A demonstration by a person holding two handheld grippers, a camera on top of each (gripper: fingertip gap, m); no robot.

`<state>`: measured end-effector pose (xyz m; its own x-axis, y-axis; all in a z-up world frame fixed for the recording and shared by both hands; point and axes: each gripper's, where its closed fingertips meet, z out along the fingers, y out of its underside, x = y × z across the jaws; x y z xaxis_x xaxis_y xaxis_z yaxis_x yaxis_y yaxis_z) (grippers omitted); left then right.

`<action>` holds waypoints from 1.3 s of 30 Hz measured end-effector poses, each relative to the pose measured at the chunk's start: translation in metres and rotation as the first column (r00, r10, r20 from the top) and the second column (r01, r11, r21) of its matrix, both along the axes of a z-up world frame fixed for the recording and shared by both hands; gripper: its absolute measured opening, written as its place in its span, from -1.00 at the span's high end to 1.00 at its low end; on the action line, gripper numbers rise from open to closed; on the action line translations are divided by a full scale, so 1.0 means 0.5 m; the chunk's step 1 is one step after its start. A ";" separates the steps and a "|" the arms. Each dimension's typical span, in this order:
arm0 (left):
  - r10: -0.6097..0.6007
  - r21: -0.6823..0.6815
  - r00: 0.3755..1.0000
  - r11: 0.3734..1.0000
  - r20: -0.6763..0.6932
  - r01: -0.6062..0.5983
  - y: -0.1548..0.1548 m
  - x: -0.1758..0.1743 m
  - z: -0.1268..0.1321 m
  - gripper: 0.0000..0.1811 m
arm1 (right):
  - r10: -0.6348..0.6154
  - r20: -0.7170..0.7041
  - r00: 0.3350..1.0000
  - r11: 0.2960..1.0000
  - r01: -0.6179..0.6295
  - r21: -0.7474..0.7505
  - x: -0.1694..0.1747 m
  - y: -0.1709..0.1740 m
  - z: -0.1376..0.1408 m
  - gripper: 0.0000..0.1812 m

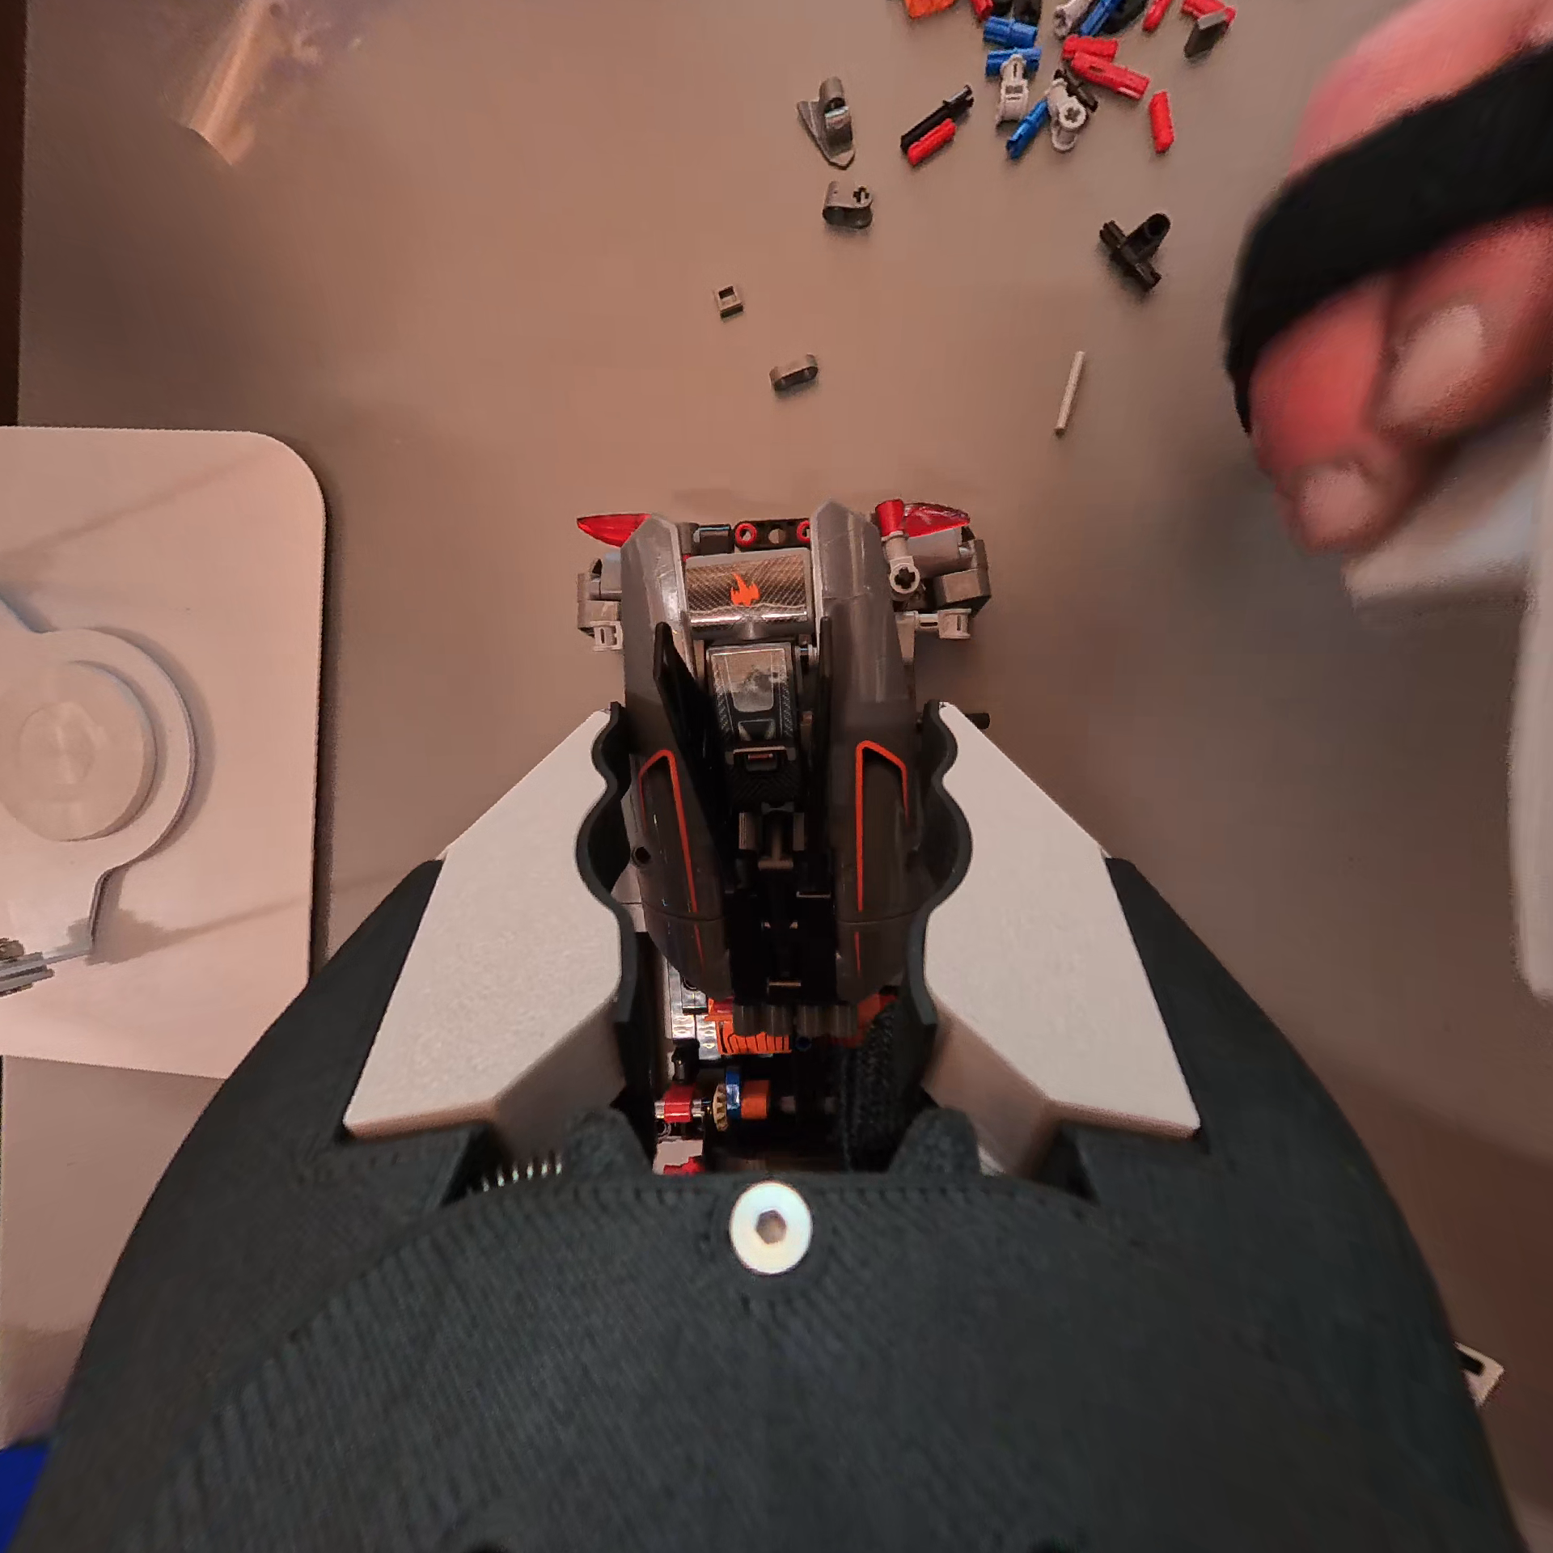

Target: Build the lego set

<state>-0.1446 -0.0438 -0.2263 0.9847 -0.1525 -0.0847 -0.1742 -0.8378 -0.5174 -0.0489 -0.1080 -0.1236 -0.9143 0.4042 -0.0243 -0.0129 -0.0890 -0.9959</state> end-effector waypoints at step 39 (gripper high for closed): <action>-0.205 0.057 0.976 0.978 0.076 0.201 -0.067 0.078 -0.002 0.27 | -0.013 0.279 0.960 0.856 -0.133 0.500 -0.093 0.133 -0.246 0.50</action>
<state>-0.1058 -0.0775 -0.2275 0.9377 -0.3471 -0.0182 -0.2935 -0.7627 -0.5763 -0.0954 -0.0414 -0.2468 -0.9260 0.3704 -0.0726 0.2435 0.4393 -0.8647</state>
